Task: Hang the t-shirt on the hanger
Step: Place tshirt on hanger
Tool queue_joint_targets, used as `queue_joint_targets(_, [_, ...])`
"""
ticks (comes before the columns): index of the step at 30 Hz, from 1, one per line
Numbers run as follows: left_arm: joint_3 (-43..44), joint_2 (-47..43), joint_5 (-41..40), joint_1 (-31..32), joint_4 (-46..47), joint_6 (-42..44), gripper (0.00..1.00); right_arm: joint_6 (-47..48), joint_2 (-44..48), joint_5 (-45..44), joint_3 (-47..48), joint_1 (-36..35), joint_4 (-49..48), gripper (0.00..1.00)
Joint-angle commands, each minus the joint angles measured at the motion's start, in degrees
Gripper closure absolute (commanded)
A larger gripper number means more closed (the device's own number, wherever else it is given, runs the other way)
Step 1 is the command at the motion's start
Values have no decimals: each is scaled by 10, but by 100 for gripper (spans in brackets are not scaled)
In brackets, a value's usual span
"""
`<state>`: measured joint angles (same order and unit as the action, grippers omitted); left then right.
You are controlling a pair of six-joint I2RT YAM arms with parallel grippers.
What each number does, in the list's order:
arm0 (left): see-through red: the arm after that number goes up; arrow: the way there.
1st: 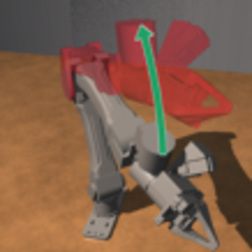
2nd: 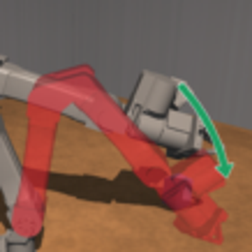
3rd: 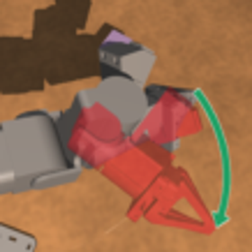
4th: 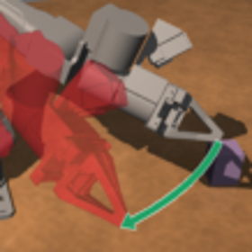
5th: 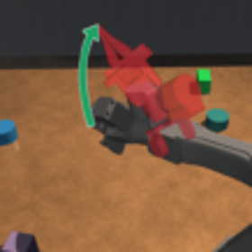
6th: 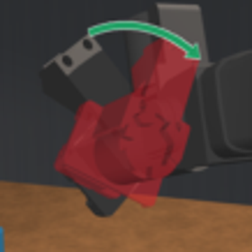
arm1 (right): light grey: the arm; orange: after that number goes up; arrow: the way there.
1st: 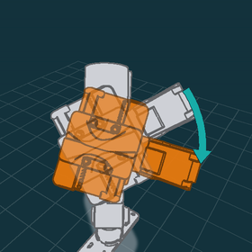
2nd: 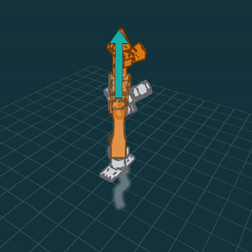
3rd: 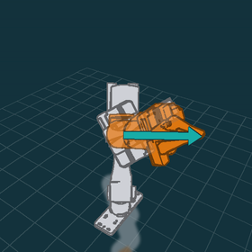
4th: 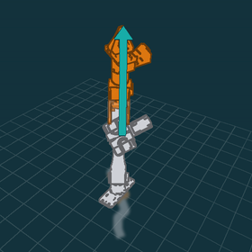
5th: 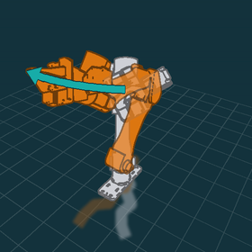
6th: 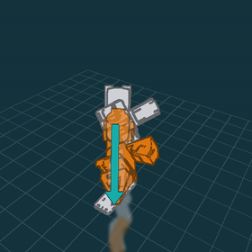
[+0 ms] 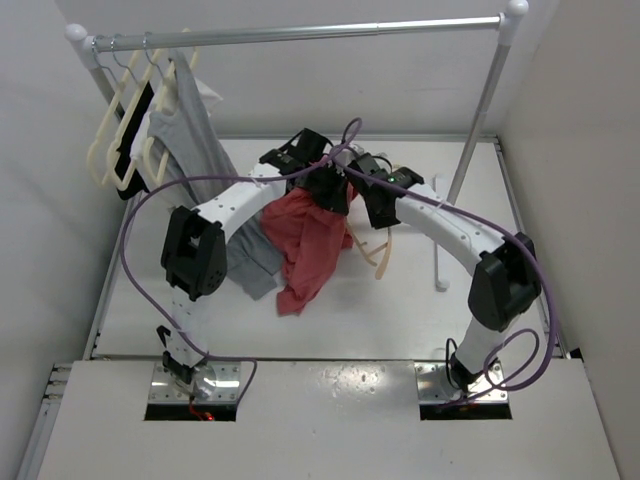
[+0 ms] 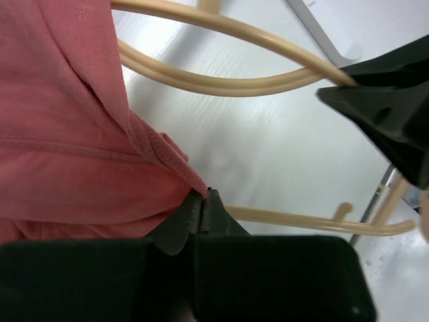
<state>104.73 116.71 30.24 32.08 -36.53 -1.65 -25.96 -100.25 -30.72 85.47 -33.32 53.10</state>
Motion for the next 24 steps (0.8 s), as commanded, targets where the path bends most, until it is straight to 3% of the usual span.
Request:
queue_joint_targets(1, [16,-45,74,6,-15,-22,100,-36,8,-22,-15,-15,-96,100])
queue_joint_targets(6, [-28,-71,33,-2,-15,-8,100,-51,78,-15,-130,-20,-191,100])
queue_joint_targets(7, [-35,-77,16,-11,-15,-3,95,-51,92,-15,-146,-20,-202,100])
queue_joint_targets(8, [-40,-82,8,-17,-15,-3,88,-51,106,-15,-174,-20,-222,100])
queue_joint_targets(10, [-46,-97,17,-25,-15,31,64,-32,143,-23,-208,-20,-244,100])
queue_joint_targets(11, [-46,-105,17,-25,-15,44,45,-26,152,-23,-217,-20,-256,100])
queue_joint_targets(12, [-46,-113,17,-25,-15,73,40,-21,161,-23,-225,-26,-274,100])
queue_joint_targets(16, [-6,-142,-9,-25,-23,157,33,12,182,-41,-260,-37,-312,100])
queue_joint_targets(18, [12,-149,-68,-25,-29,197,24,23,187,-51,-267,-37,-324,100])
queue_joint_targets(21, [-48,-155,-130,-30,-24,221,20,23,187,-68,-267,-42,-324,100])
queue_joint_targets(24, [-135,-148,-184,-35,13,186,18,5,187,-94,-267,-42,-318,100])
